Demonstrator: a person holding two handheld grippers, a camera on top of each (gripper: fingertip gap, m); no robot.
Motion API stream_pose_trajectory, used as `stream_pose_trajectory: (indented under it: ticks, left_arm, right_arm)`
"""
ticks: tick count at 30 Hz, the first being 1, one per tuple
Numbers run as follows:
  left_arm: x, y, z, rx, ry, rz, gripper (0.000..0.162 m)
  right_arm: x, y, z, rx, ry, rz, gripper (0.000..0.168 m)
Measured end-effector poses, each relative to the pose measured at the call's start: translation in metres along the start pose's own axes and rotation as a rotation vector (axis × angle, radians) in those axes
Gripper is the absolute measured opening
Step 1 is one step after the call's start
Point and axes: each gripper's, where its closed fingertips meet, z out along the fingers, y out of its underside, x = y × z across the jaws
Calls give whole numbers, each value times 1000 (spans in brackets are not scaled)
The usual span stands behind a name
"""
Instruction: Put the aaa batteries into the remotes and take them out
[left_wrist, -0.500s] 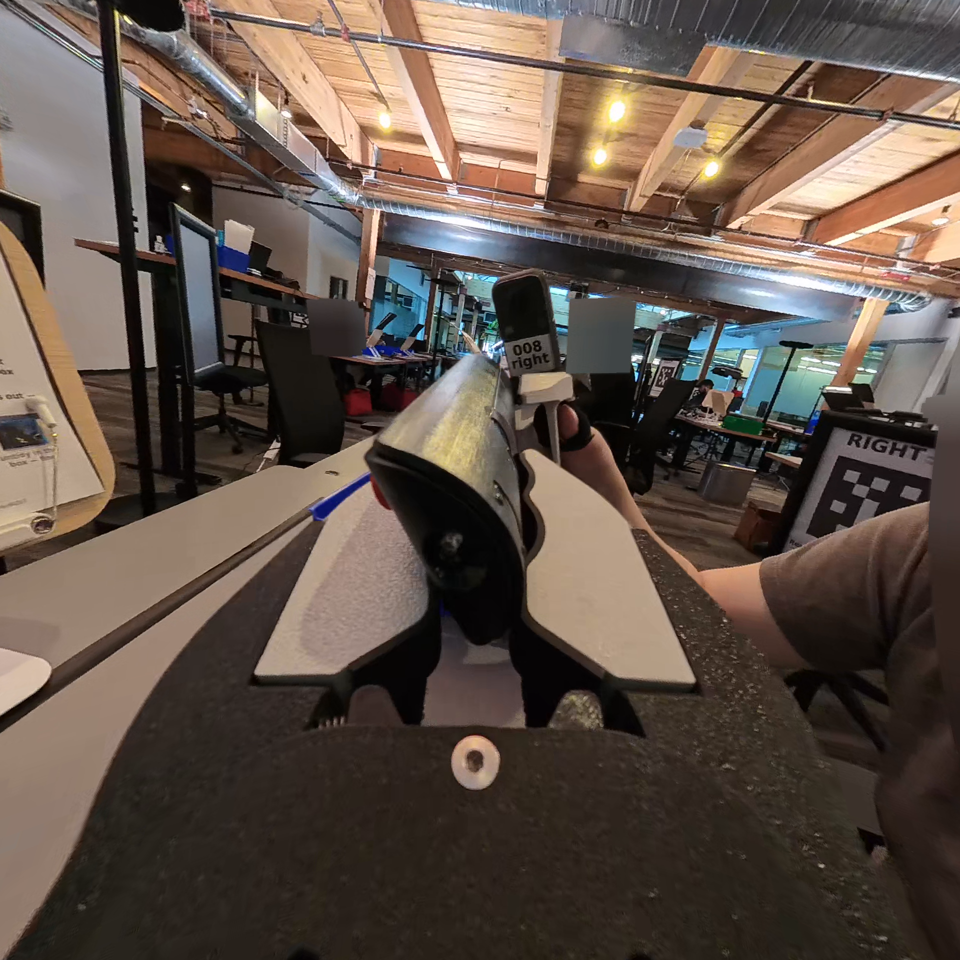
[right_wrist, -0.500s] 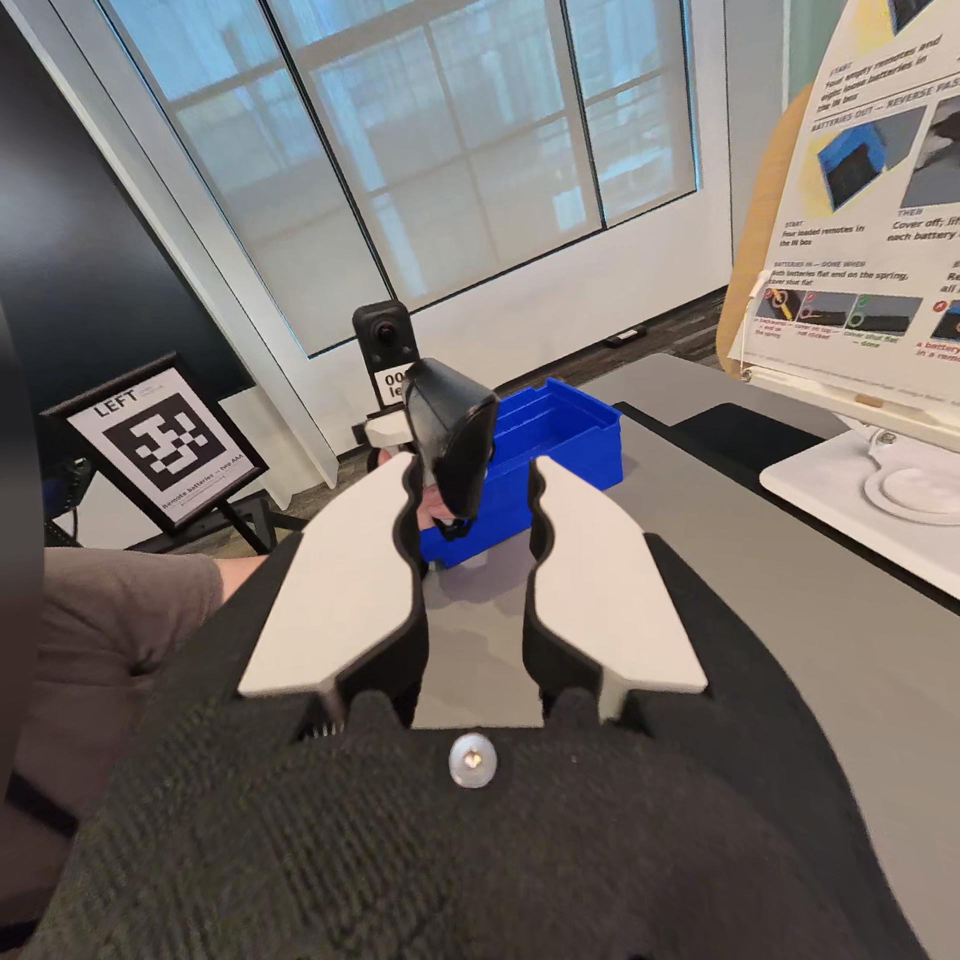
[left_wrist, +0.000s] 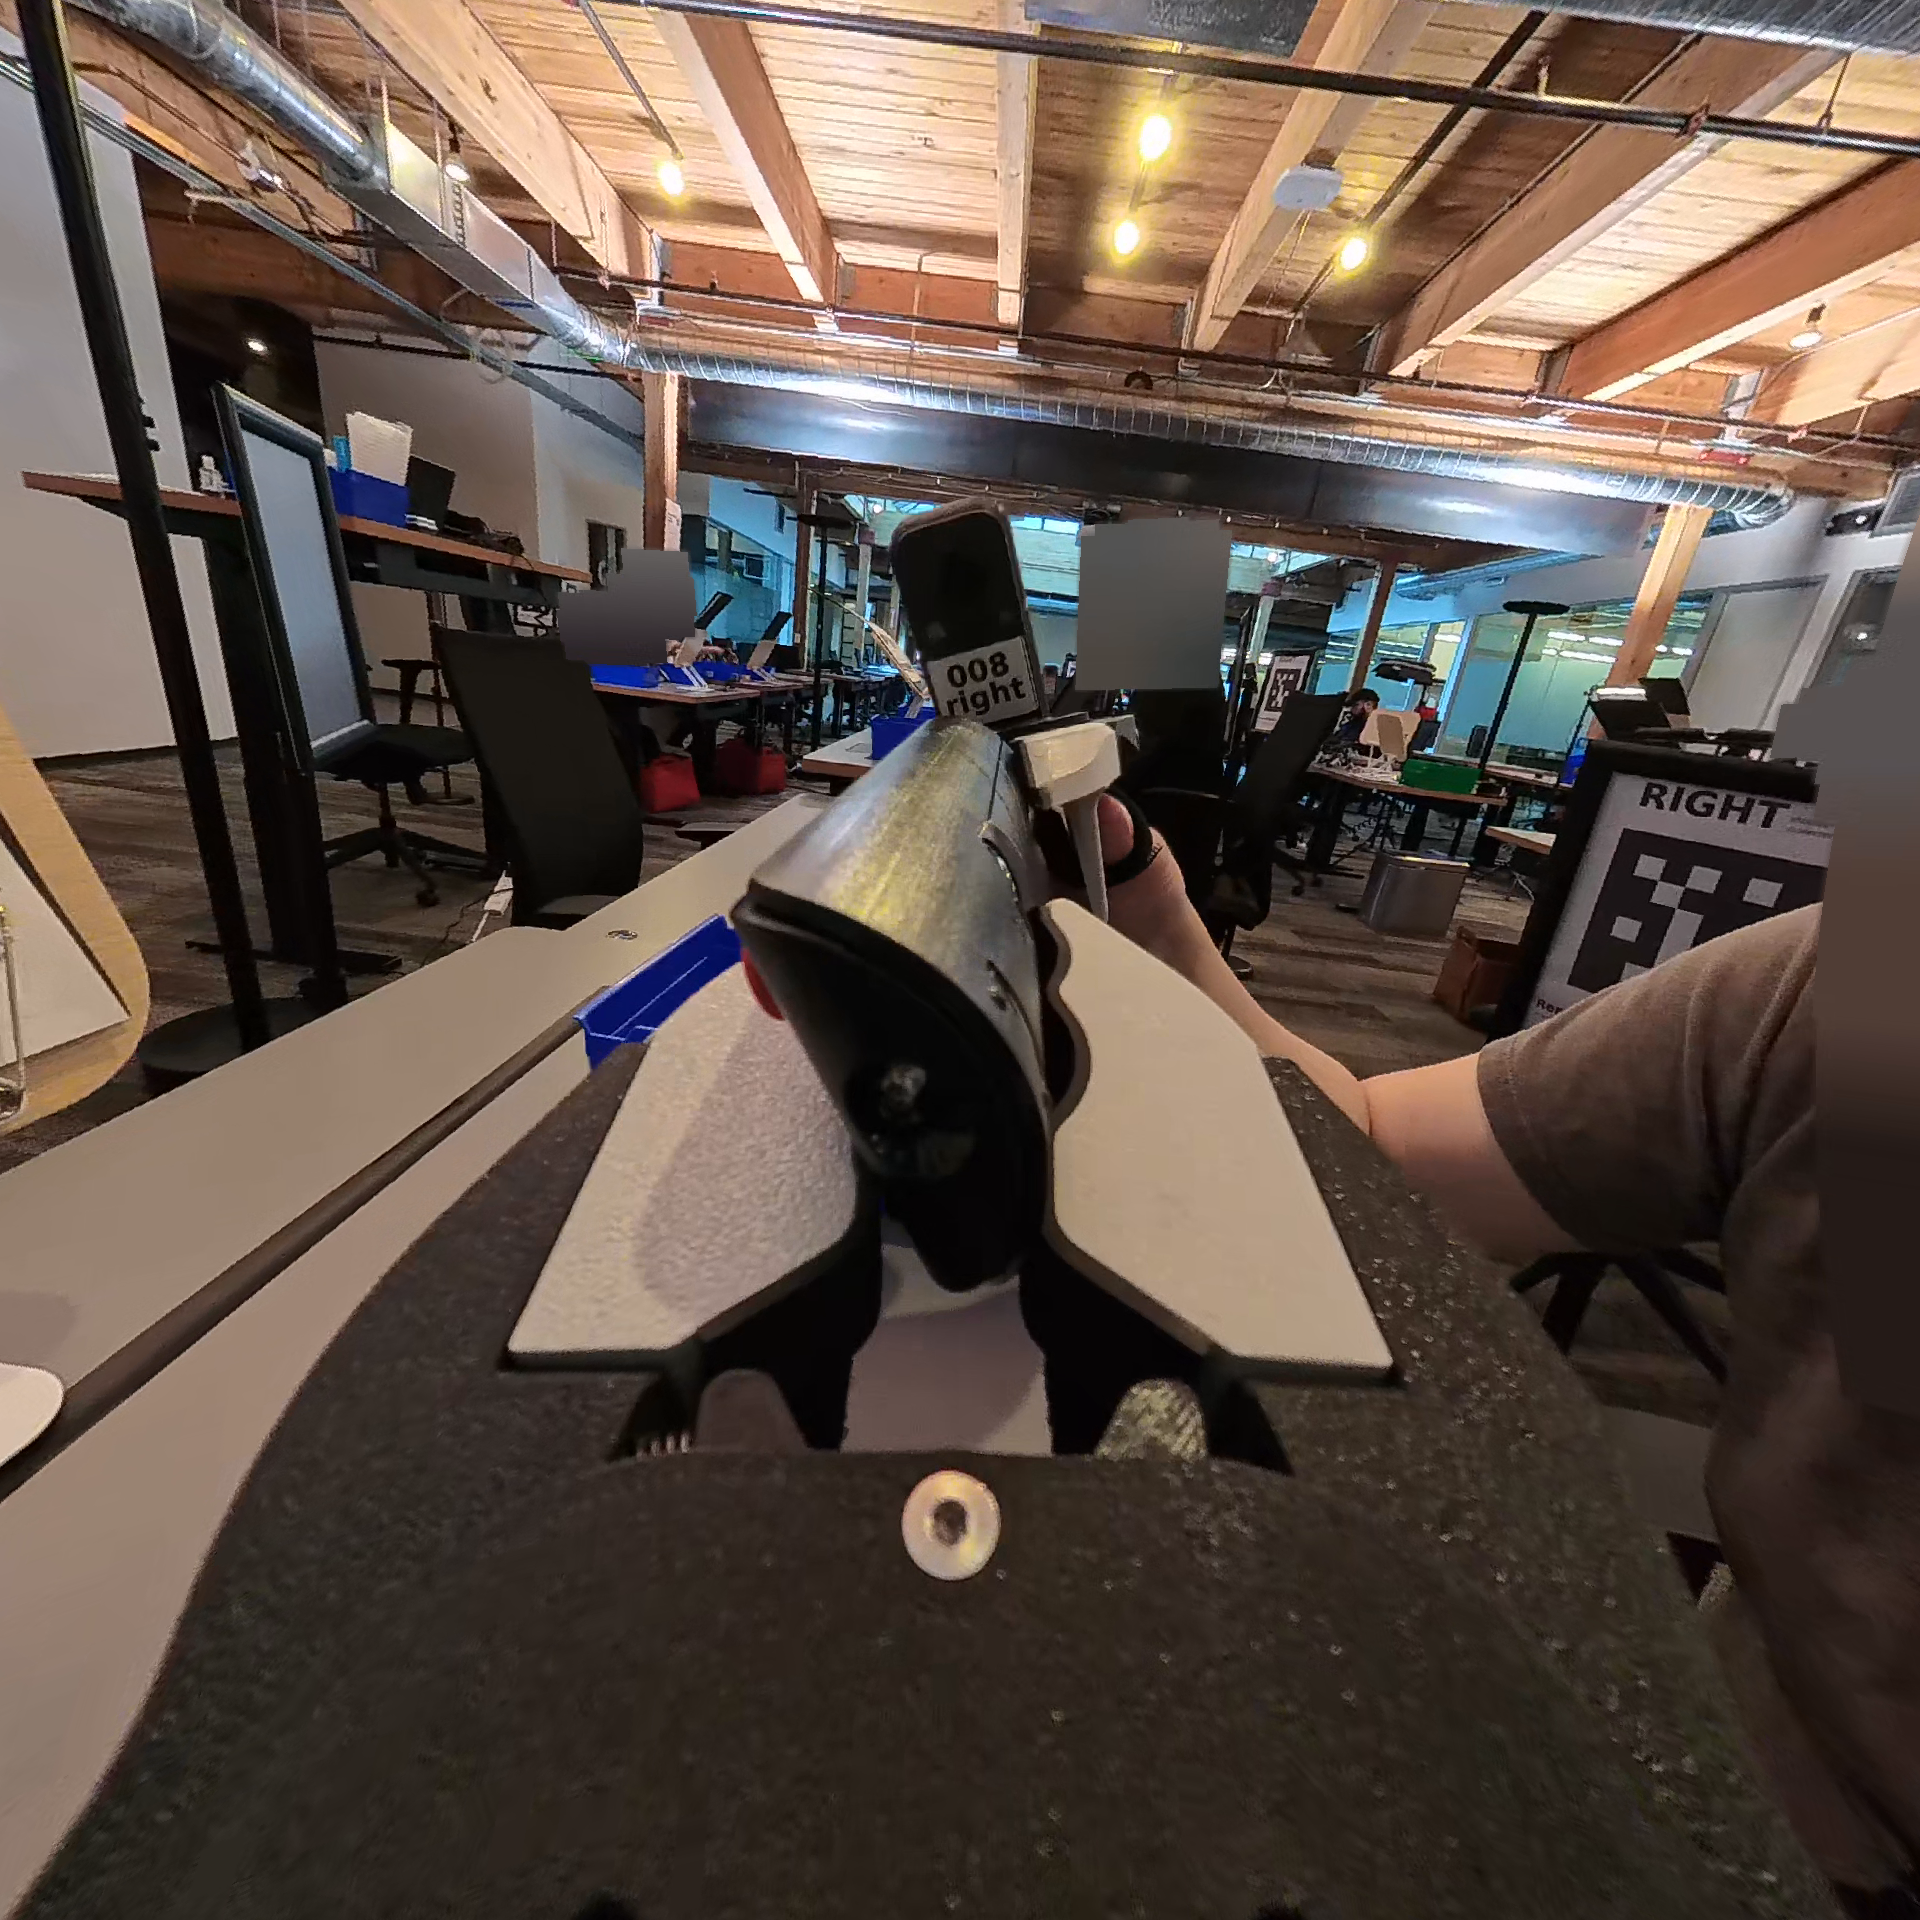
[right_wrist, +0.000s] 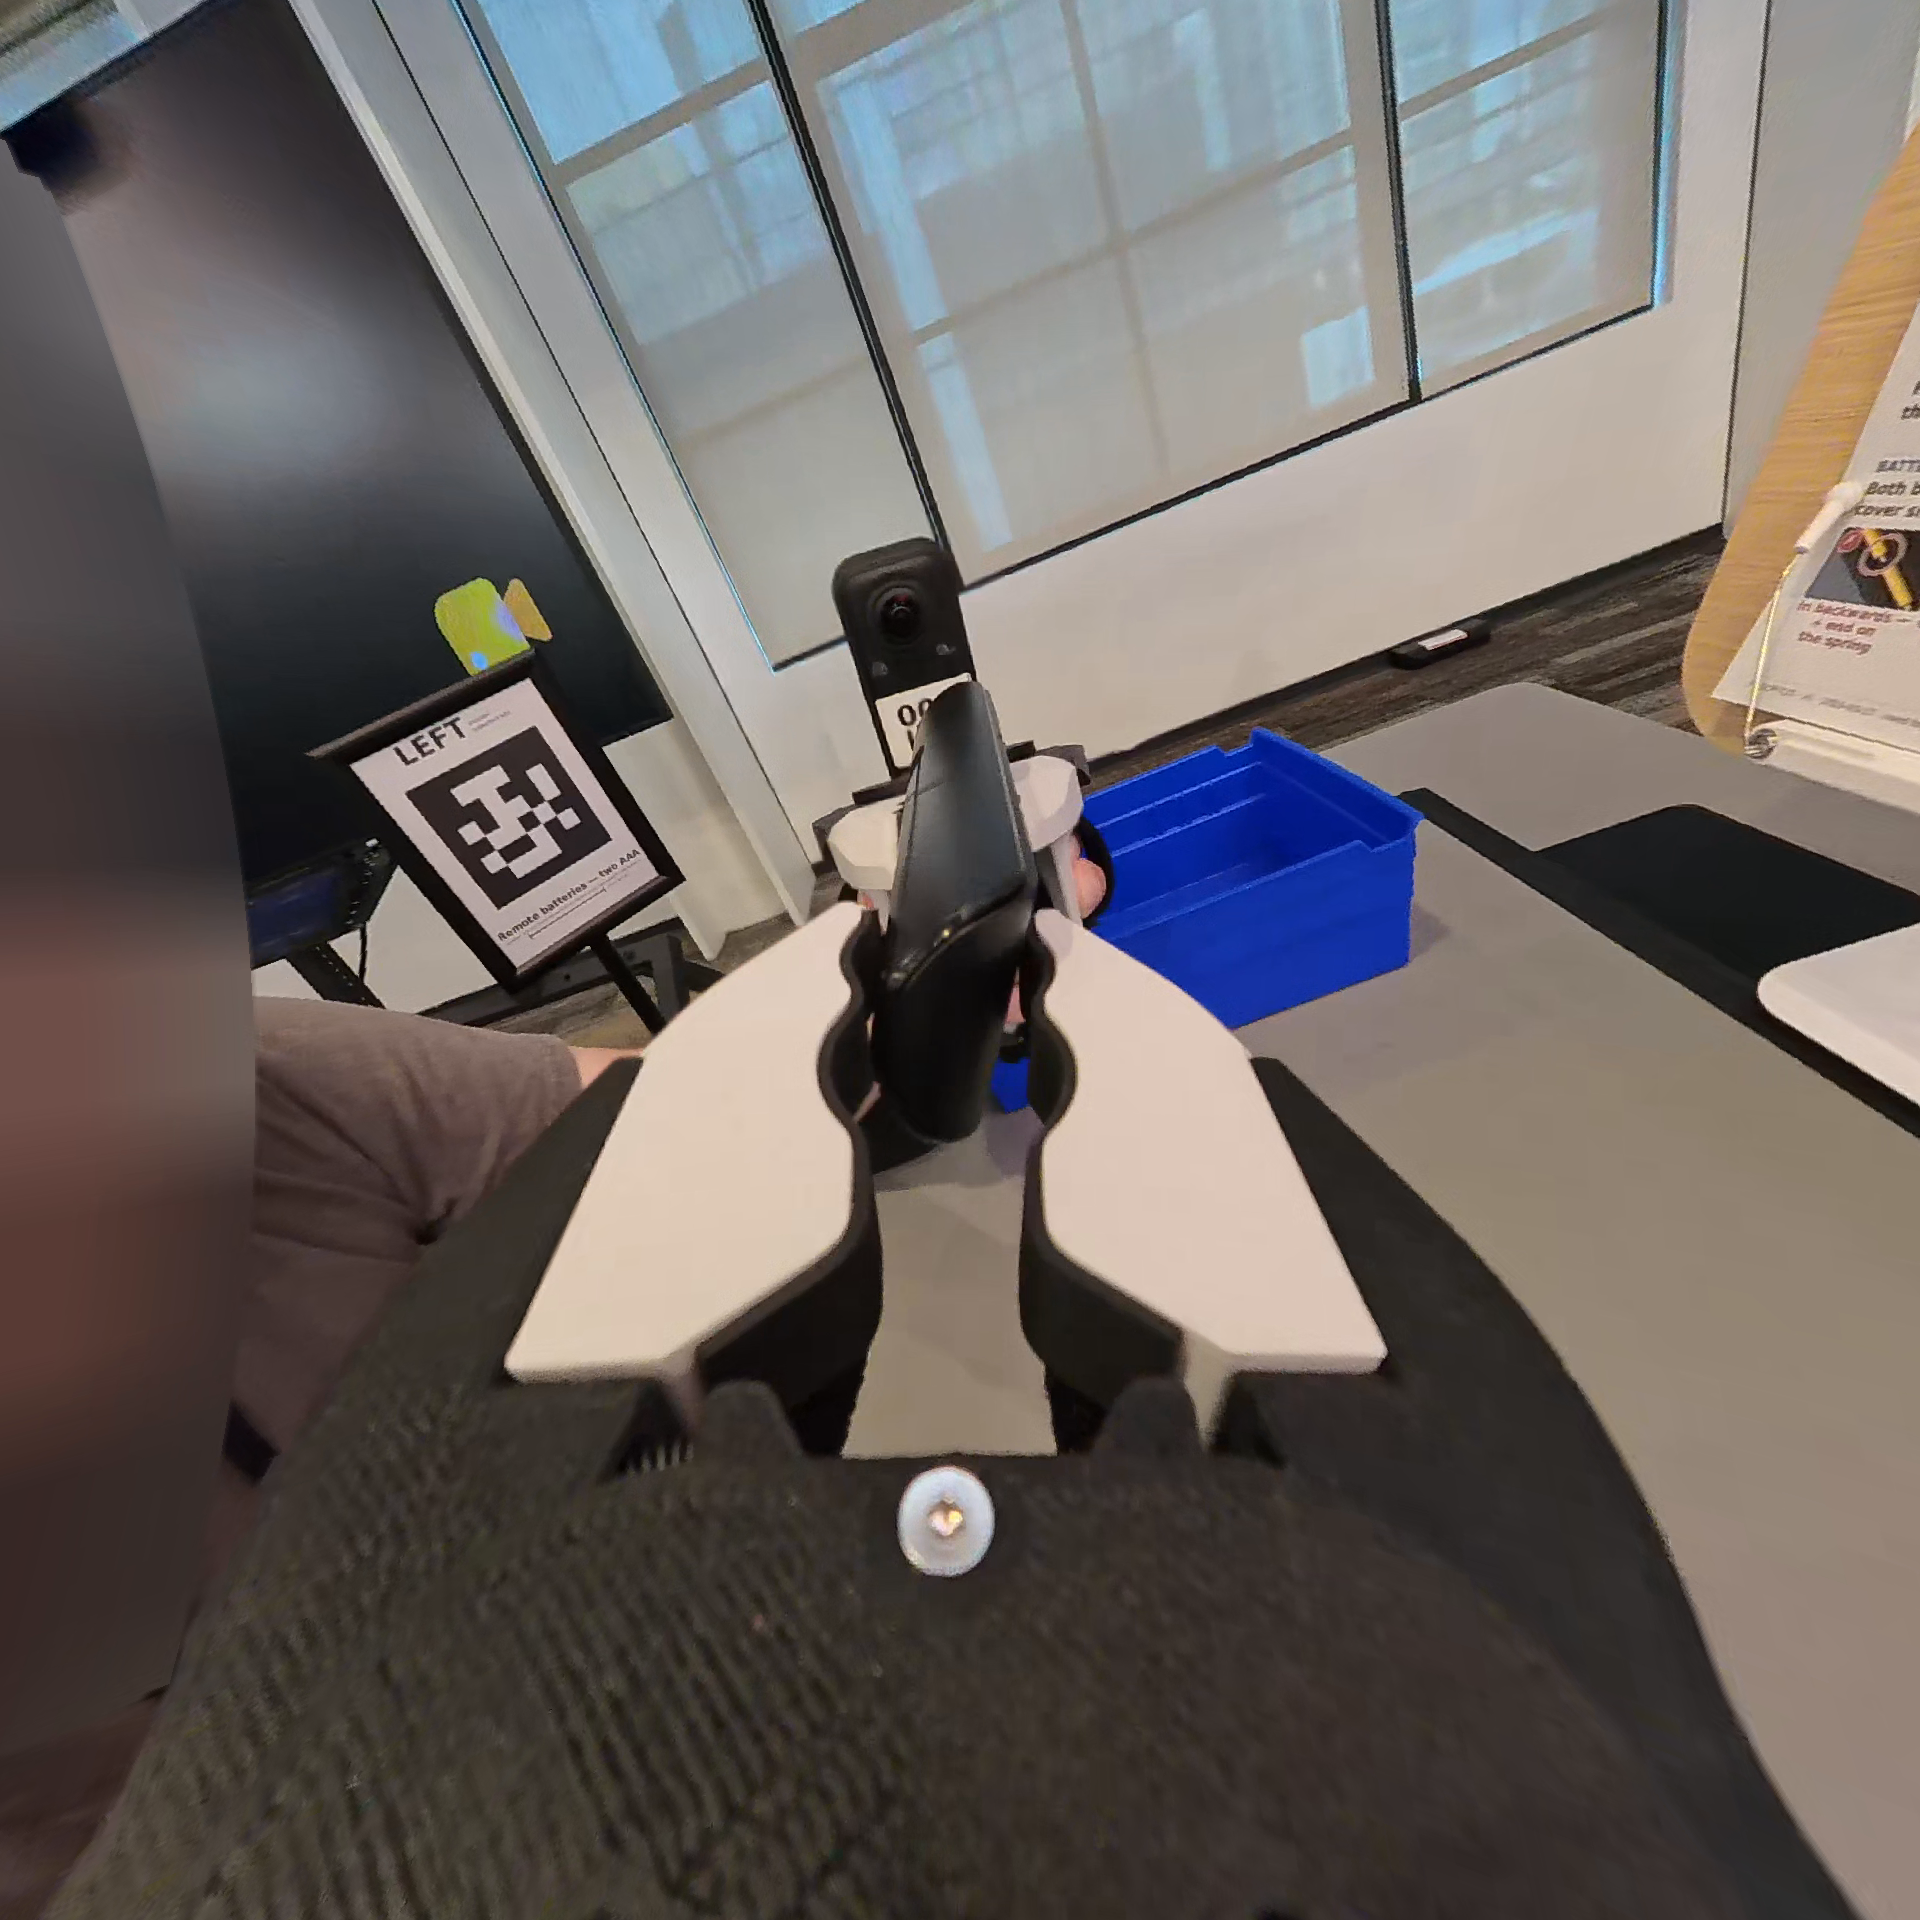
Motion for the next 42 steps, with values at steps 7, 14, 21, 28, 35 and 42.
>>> stream_pose_trajectory:
  ticks: [7, 14, 21, 28, 35, 42]
  left_arm:
    - [3, 2, 3, -41, -35, 94, 28]
    - [14, -4, 2, -71, -16, 139, 28]
    - [17, -8, -1, -98, -20, 156, 27]
    - [18, -6, -2, -133, -18, 160, 27]
    - [18, 0, -2, -204, -42, 171, 26]
    - [17, 13, 10, -241, -79, 187, 26]
  right_arm:
    - [2, 4, 4, 2, 0, -5, 26]
    - [-11, 5, 5, -46, -39, -49, 25]
    - [-15, 7, 8, -59, -75, -41, 25]
    - [-15, 9, 9, -83, -87, -34, 26]
    - [-13, 13, 8, -122, -70, -43, 27]
    - [-6, 25, 21, -109, -81, 17, 36]
